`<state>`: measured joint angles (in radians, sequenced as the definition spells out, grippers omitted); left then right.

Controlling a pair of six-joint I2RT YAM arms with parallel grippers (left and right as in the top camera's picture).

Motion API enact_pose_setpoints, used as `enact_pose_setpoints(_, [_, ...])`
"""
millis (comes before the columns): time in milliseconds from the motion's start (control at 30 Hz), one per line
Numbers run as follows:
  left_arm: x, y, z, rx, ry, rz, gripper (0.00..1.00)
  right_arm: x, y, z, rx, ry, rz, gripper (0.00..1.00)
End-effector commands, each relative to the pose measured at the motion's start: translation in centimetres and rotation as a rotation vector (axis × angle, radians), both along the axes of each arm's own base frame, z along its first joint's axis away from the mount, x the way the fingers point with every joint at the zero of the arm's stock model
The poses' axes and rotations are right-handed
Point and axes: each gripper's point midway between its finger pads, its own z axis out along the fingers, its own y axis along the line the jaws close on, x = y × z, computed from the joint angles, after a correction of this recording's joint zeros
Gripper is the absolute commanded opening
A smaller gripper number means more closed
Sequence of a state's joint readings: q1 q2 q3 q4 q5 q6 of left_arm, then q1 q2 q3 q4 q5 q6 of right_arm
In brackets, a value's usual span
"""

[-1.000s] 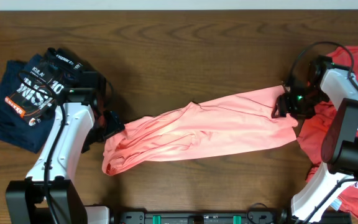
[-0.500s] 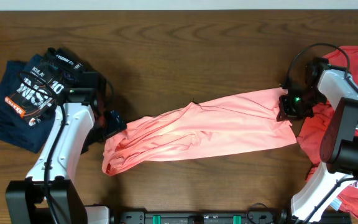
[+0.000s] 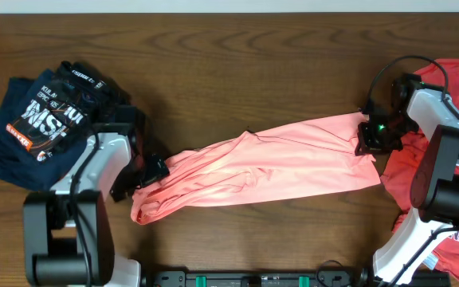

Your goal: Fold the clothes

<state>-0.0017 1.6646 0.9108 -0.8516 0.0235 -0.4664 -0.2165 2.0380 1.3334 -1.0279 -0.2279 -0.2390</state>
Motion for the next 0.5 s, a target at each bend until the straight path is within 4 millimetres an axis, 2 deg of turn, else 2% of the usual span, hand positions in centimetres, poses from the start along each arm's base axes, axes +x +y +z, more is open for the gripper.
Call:
enact_pose_setpoints(0, [-0.9, -1.3, -1.1, -0.085, 0.054, -0.009, 0.77, -0.4, 0.2, -0.5, -0.011, 0.020, 0.016, 0.10])
enact_pose_setpoints(33, [-1.0, -1.5, -1.4, -0.097, 0.065, -0.007, 0.71, -0.4, 0.2, -0.5, -0.011, 0.020, 0.016, 0.10])
enact_pose_setpoints(100, [-1.2, -1.6, -1.5, -0.101, 0.075, -0.012, 0.51, -0.4, 0.2, -0.5, -0.011, 0.020, 0.016, 0.10])
enact_pose_setpoints(200, [-0.6, -1.5, -1.2, -0.106, 0.054, -0.075, 0.11, -0.4, 0.2, -0.5, -0.011, 0.020, 0.016, 0.10])
enact_pose_setpoints(233, [0.1, -1.2, -0.8, -0.103, 0.037, -0.100, 0.06, -0.4, 0.2, -0.5, -0.011, 0.020, 0.015, 0.11])
enact_pose_setpoints(333, [1.9, 0.9, 1.4, -0.034, 0.007, -0.086, 0.06, -0.4, 0.2, -0.5, -0.012, 0.022, 0.008, 0.15])
enact_pose_setpoints(400, [3.2, 2.2, 3.4, -0.014, -0.014, -0.054, 0.06, -0.4, 0.2, -0.5, -0.015, 0.026, -0.008, 0.28])
enact_pose_setpoints(467, [4.3, 3.4, 5.3, -0.002, -0.036, -0.022, 0.06, -0.4, 0.2, -0.5, -0.017, 0.029, -0.021, 0.48])
